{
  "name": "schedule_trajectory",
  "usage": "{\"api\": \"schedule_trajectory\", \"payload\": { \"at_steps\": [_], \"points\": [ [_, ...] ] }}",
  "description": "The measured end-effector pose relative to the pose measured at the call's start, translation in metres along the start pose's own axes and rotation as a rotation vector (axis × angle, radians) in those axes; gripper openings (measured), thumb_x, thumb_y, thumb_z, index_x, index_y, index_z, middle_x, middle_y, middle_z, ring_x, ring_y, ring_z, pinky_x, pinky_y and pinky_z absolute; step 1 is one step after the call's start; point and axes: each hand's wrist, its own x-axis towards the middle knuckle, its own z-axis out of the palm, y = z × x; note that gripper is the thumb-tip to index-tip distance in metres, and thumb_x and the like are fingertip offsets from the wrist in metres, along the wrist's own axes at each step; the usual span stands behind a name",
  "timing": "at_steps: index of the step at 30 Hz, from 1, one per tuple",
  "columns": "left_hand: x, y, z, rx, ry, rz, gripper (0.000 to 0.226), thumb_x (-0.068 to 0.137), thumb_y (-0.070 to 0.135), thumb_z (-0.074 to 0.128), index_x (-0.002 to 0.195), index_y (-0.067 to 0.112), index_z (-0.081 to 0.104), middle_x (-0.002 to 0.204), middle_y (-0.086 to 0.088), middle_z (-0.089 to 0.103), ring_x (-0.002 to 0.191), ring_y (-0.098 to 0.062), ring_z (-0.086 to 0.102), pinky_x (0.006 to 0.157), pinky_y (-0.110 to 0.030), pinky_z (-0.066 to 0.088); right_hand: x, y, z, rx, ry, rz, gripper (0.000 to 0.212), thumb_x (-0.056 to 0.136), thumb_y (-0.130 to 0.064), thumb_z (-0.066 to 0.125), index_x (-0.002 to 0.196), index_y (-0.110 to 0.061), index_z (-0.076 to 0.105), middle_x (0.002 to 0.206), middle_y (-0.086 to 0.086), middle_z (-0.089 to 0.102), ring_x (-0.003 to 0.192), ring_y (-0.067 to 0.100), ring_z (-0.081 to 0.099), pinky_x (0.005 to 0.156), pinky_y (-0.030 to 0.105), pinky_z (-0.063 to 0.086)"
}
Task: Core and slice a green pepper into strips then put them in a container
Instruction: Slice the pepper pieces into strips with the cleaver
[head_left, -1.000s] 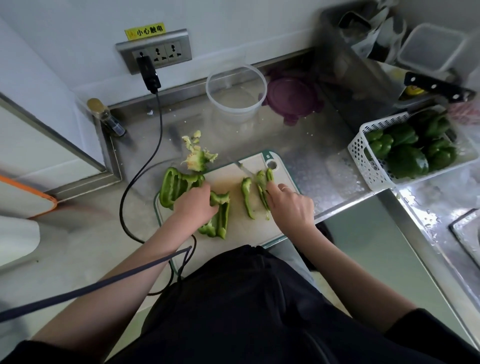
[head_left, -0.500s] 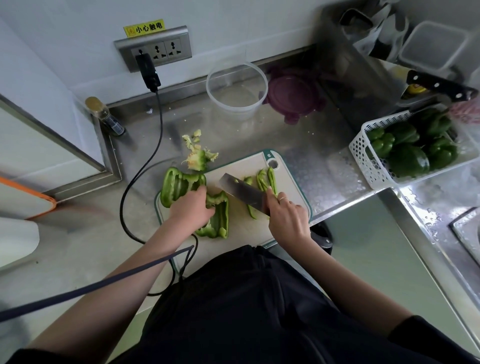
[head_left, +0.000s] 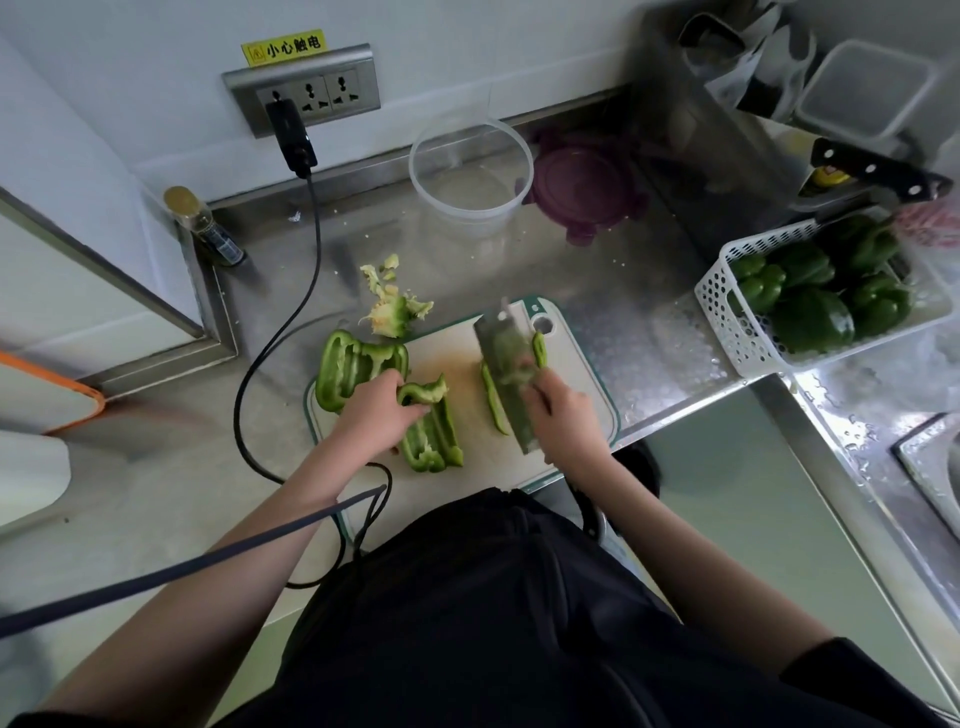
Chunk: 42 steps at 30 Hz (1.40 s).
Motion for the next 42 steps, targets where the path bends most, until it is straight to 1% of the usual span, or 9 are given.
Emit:
{"api": "schedule_trajectory", "payload": {
  "at_steps": [2, 7, 10, 13, 18, 20, 22, 29, 42],
  "points": [
    [0.000, -0.005, -0.002, 0.002, 0.003, -0.002, 0.045, 0.090, 0.030, 0.061, 0.125, 0.006, 0.046, 0.067, 0.000, 0.053, 0.050, -0.012, 0.046, 0.043, -0.023, 0.030, -0.002, -0.002, 0.015, -0.072, -0.055, -0.035, 0.019, 0.099, -0.022, 0.043, 0.089, -0.006, 0.046, 0.064, 0.002, 0.047, 0.059, 0.031, 0.050, 0.054, 0.043, 0.046],
    [0.001, -0.018, -0.002, -0.033, -0.012, -0.003, 0.030, 0.090, 0.031, 0.061, 0.104, 0.006, 0.053, 0.066, -0.002, 0.050, 0.050, -0.013, 0.042, 0.044, -0.025, 0.029, -0.001, 0.000, 0.022, -0.186, -0.063, 0.028, 0.022, 0.101, -0.026, 0.038, 0.083, -0.013, 0.034, 0.065, 0.005, 0.046, 0.064, 0.030, 0.049, 0.055, 0.035, 0.037],
    [0.005, -0.017, 0.002, -0.082, -0.046, 0.030, 0.035, 0.091, 0.033, 0.058, 0.115, 0.007, 0.053, 0.075, -0.003, 0.056, 0.055, -0.015, 0.048, 0.048, -0.026, 0.034, -0.001, 0.008, 0.010, -0.237, 0.001, 0.079, 0.023, 0.100, -0.026, 0.037, 0.083, -0.012, 0.035, 0.069, 0.008, 0.050, 0.064, 0.032, 0.050, 0.053, 0.033, 0.033],
    [0.010, -0.005, 0.008, -0.132, -0.059, 0.047, 0.050, 0.094, 0.033, 0.055, 0.134, 0.007, 0.042, 0.092, -0.001, 0.057, 0.063, -0.015, 0.054, 0.050, -0.025, 0.039, -0.004, 0.007, 0.001, -0.248, 0.075, 0.107, 0.024, 0.100, -0.028, 0.037, 0.086, -0.011, 0.042, 0.070, 0.010, 0.055, 0.066, 0.034, 0.055, 0.054, 0.037, 0.040],
    [0.014, 0.002, 0.015, -0.138, -0.048, 0.054, 0.044, 0.093, 0.035, 0.056, 0.123, 0.004, 0.050, 0.108, -0.010, 0.063, 0.092, -0.027, 0.062, 0.077, -0.040, 0.051, -0.011, -0.012, 0.005, -0.171, 0.094, 0.085, 0.022, 0.101, -0.028, 0.030, 0.090, -0.013, 0.042, 0.070, 0.010, 0.056, 0.060, 0.035, 0.060, 0.054, 0.045, 0.052],
    [0.013, 0.002, 0.014, -0.185, -0.068, 0.051, 0.034, 0.093, 0.034, 0.056, 0.114, 0.007, 0.053, 0.104, -0.009, 0.063, 0.091, -0.028, 0.062, 0.067, -0.038, 0.053, -0.013, -0.019, 0.010, -0.191, 0.023, 0.052, 0.024, 0.102, -0.028, 0.029, 0.103, -0.010, 0.044, 0.077, 0.013, 0.060, 0.065, 0.035, 0.060, 0.056, 0.045, 0.051],
    [0.011, 0.005, 0.015, -0.251, -0.064, 0.030, 0.027, 0.093, 0.032, 0.056, 0.106, 0.009, 0.053, 0.095, -0.007, 0.060, 0.086, -0.029, 0.061, 0.057, -0.039, 0.055, -0.015, -0.024, 0.014, -0.232, -0.035, 0.027, 0.019, 0.103, -0.026, 0.028, 0.098, -0.010, 0.038, 0.075, 0.011, 0.055, 0.066, 0.033, 0.055, 0.055, 0.038, 0.043],
    [0.012, 0.022, 0.016, -0.149, 0.057, 0.058, 0.020, 0.094, 0.029, 0.052, 0.092, 0.010, 0.047, 0.082, -0.008, 0.059, 0.072, -0.029, 0.062, 0.065, -0.048, 0.056, -0.010, -0.029, 0.016, -0.268, -0.079, 0.028, 0.016, 0.103, -0.027, 0.029, 0.092, -0.014, 0.031, 0.074, 0.006, 0.049, 0.065, 0.029, 0.048, 0.055, 0.035, 0.037],
    [0.024, 0.032, 0.008, -0.031, -0.031, 0.066, 0.020, 0.096, 0.025, 0.051, 0.108, 0.010, 0.046, 0.090, -0.008, 0.059, 0.073, -0.022, 0.055, 0.063, -0.035, 0.047, -0.003, -0.030, 0.027, -0.309, -0.132, 0.041, 0.021, 0.104, -0.025, 0.030, 0.104, -0.007, 0.039, 0.069, 0.004, 0.045, 0.064, 0.027, 0.048, 0.054, 0.034, 0.036]
  ]
}}
